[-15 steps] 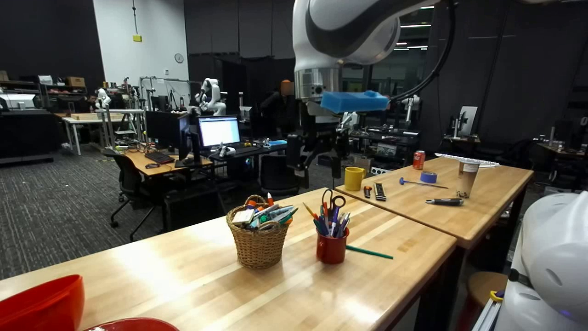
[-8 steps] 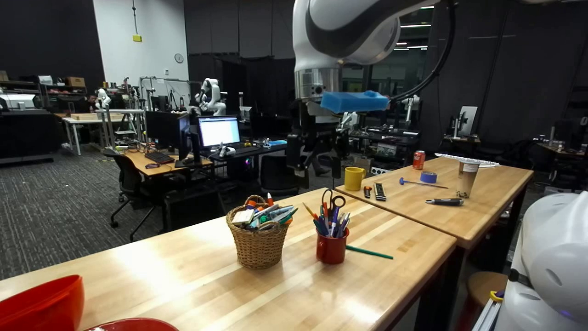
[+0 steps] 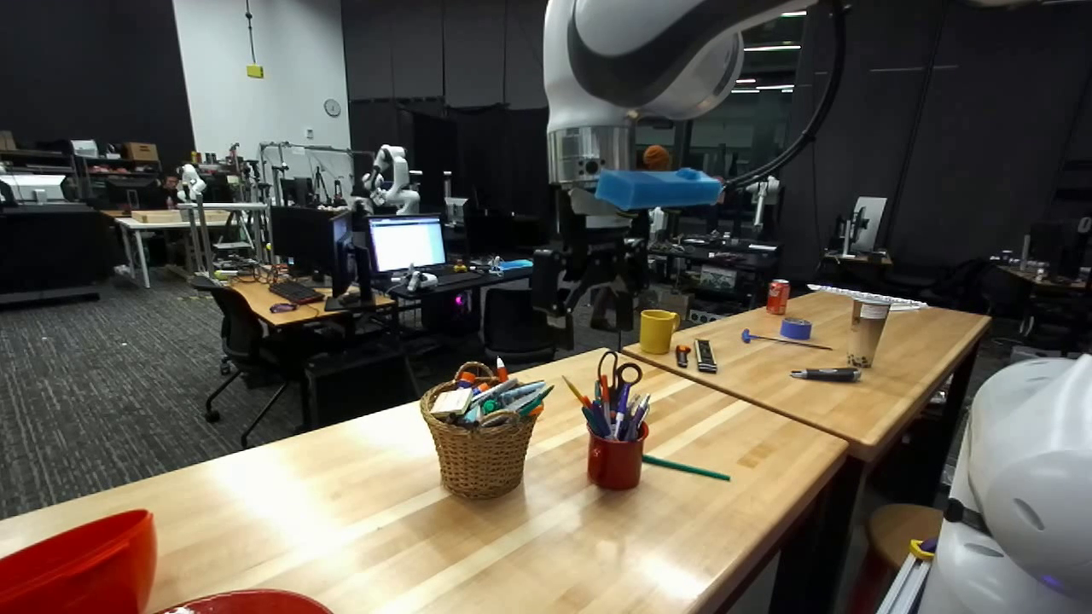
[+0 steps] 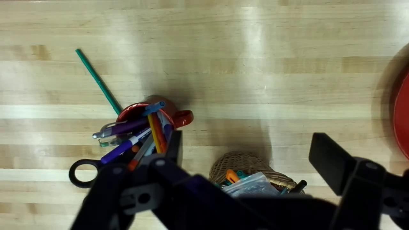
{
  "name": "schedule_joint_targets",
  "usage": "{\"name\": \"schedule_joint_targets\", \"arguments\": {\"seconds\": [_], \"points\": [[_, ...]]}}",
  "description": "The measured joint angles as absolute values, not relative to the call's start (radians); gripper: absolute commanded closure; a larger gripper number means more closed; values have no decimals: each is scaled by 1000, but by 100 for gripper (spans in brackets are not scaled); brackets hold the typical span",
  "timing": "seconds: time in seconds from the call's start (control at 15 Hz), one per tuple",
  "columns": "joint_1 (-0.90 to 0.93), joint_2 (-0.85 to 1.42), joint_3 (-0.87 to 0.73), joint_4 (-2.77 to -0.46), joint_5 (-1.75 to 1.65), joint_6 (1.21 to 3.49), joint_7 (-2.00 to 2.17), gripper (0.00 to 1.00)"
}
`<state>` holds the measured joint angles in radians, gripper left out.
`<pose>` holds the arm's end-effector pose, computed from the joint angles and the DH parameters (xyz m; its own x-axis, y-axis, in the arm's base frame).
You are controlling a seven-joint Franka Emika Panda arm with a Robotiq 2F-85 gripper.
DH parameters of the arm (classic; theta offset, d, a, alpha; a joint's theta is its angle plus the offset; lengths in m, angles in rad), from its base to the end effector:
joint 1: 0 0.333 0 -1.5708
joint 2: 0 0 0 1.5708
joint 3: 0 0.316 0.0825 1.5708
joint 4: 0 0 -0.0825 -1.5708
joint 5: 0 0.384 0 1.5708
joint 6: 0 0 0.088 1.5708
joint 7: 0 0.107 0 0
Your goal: Put the green pen inside the orange cup
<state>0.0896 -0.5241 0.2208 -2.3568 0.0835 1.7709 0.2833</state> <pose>0.3660 0.1338 0.5102 0.9979 -0.0266 -0.0597 -0.0238 -0.9986 0.0480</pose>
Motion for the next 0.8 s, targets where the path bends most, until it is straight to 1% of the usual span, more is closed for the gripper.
{"name": "schedule_joint_targets", "arguments": {"seconds": [0.27, 0.8], "points": [[86, -520, 182, -2346, 80, 1753, 241, 0], [23, -463, -36, -2230, 28, 1676, -109, 0]]}}
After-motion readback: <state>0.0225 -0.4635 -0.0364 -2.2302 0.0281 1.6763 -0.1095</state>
